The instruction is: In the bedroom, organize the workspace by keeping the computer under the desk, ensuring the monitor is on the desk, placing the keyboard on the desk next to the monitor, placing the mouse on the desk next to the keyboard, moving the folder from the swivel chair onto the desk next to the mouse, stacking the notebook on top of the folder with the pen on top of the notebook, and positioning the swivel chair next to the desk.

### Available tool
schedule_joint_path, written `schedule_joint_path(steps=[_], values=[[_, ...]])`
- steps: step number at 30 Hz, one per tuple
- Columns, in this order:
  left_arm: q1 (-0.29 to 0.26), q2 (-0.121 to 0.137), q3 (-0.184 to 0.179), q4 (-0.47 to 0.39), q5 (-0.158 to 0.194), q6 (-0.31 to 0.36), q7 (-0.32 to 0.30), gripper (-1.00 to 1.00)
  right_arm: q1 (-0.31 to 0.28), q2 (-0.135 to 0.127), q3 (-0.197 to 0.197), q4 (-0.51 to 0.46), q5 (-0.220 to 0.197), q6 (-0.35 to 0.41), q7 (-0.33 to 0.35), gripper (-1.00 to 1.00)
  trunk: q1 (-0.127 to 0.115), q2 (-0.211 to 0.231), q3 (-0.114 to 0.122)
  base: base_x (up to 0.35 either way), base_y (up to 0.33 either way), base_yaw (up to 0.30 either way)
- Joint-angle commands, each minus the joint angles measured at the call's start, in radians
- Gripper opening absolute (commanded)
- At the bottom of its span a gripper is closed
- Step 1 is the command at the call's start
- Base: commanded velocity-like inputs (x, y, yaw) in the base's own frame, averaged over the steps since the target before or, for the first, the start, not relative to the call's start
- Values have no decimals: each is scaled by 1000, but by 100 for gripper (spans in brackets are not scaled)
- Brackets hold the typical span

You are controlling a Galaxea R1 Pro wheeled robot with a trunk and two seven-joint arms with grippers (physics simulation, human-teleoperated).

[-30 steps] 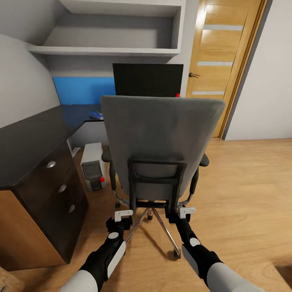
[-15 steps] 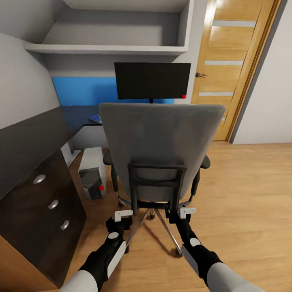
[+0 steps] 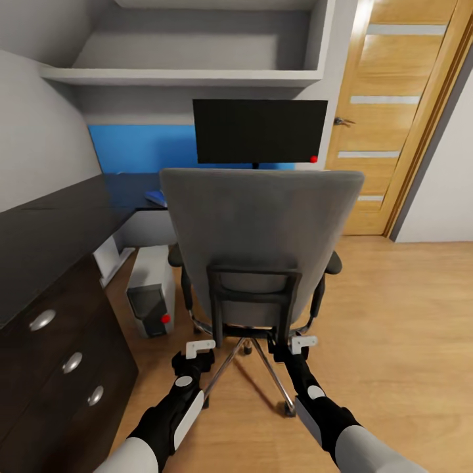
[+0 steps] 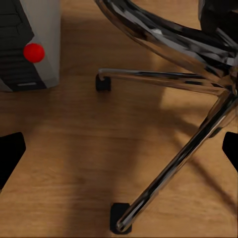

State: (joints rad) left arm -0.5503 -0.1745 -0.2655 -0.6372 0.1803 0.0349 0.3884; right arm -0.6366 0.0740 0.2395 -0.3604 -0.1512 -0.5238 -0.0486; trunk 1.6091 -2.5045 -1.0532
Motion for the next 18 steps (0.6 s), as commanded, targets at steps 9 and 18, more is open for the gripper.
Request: schedule_joint_path(steps=[9,18], values=[[0,0,-3,-1,5,3,8,100,-2,0,11,0,-5,-4,-5,100,0,0,-1,263,0,131],[0,0,-3,-1,4,4,9,100,-2,0,11,0,-5,-4,-5,100,0,0,-1,139,0,30]])
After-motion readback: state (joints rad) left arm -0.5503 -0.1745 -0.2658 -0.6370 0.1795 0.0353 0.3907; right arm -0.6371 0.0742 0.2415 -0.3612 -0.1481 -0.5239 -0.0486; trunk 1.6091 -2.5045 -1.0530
